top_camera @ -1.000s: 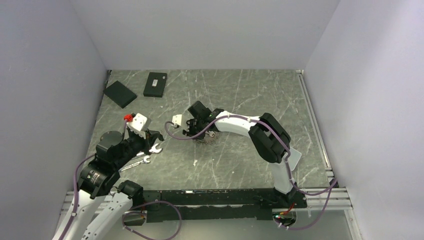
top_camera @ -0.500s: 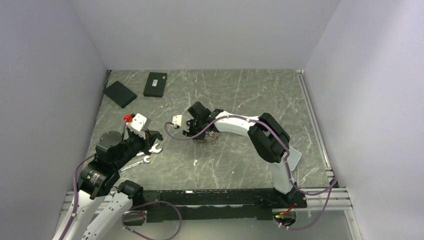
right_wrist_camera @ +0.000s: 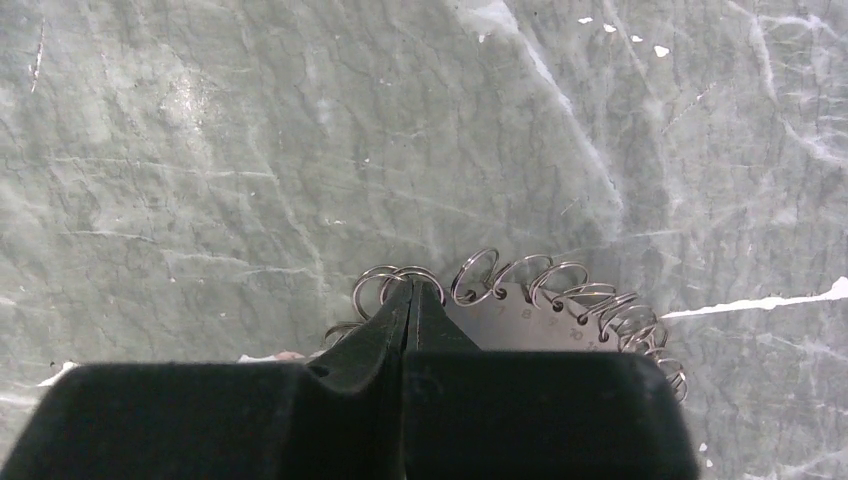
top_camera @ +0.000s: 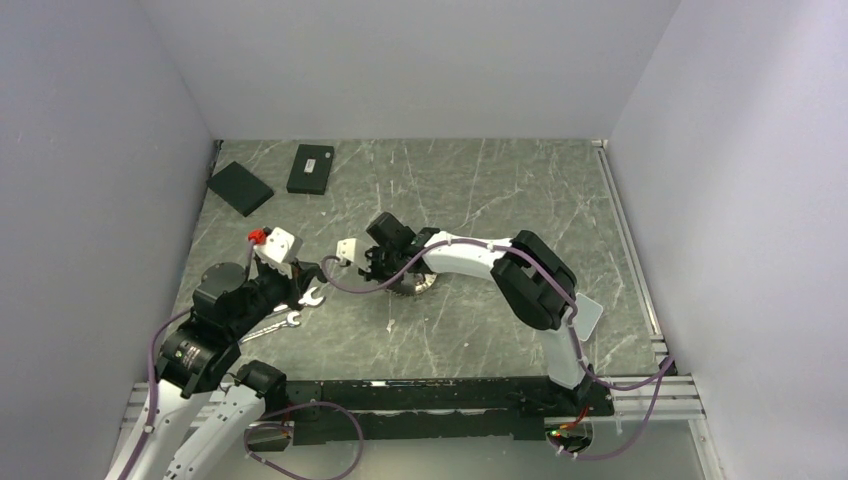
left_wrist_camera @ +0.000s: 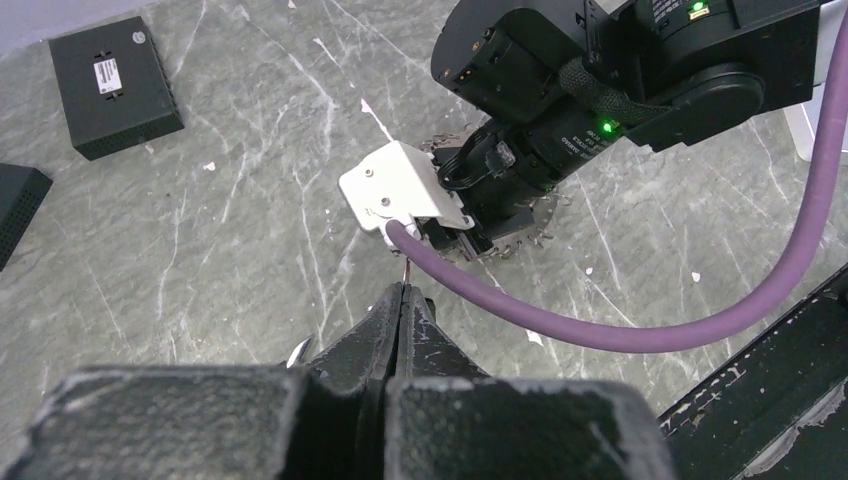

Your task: Put the keys on the keyring

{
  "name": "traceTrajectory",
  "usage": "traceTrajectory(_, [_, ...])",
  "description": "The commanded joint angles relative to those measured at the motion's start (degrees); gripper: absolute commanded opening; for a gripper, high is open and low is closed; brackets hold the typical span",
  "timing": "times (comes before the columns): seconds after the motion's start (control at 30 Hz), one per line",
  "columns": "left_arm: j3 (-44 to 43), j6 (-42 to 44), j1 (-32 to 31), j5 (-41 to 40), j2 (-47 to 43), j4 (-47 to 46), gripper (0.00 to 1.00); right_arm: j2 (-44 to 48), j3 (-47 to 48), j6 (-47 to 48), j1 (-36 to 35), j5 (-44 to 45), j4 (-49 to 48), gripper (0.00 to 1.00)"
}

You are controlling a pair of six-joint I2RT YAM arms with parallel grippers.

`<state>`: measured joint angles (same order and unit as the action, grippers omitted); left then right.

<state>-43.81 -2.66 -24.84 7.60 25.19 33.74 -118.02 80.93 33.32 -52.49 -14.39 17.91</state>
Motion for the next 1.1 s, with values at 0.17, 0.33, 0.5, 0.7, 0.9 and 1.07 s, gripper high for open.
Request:
traceTrajectory(0.17, [0.2, -0.9, 0.0, -1.7, -1.0, -1.6, 0.0, 4.9, -3.8, -2.7, -0.1, -0.7, -3.5, 0.0])
traceTrajectory(0.33, [0.1, -0.9, -0.1, -1.4, -0.8, -1.5, 0.0, 15.1, -9.8, -5.6, 0.1, 0.4, -11.4, 0.0])
traceTrajectory(0.5, [0.1, -0.8, 0.0, -0.3, -0.8, -1.7, 0.0, 21.7, -15.7, -8.9, 0.1, 2.2, -18.4, 0.0])
traceTrajectory(0.7, [0.2, -0.7, 0.0, 0.6, -1.2, -1.9, 0.0, 22.7, -18.1, -10.7, 0.1, 2.3, -21.0, 0.0])
traceTrajectory(0.9, [0.1, -0.7, 0.0, 0.4, -0.8, -1.8, 0.0, 15.4, -9.6, -17.8, -0.1, 5.9, -9.1, 0.37])
traceTrajectory(1.07, [0.2, -0.6, -0.1, 0.2, -1.0, -1.8, 0.0, 14.4, -9.4, -18.1, -0.6, 7.0, -3.8, 0.53])
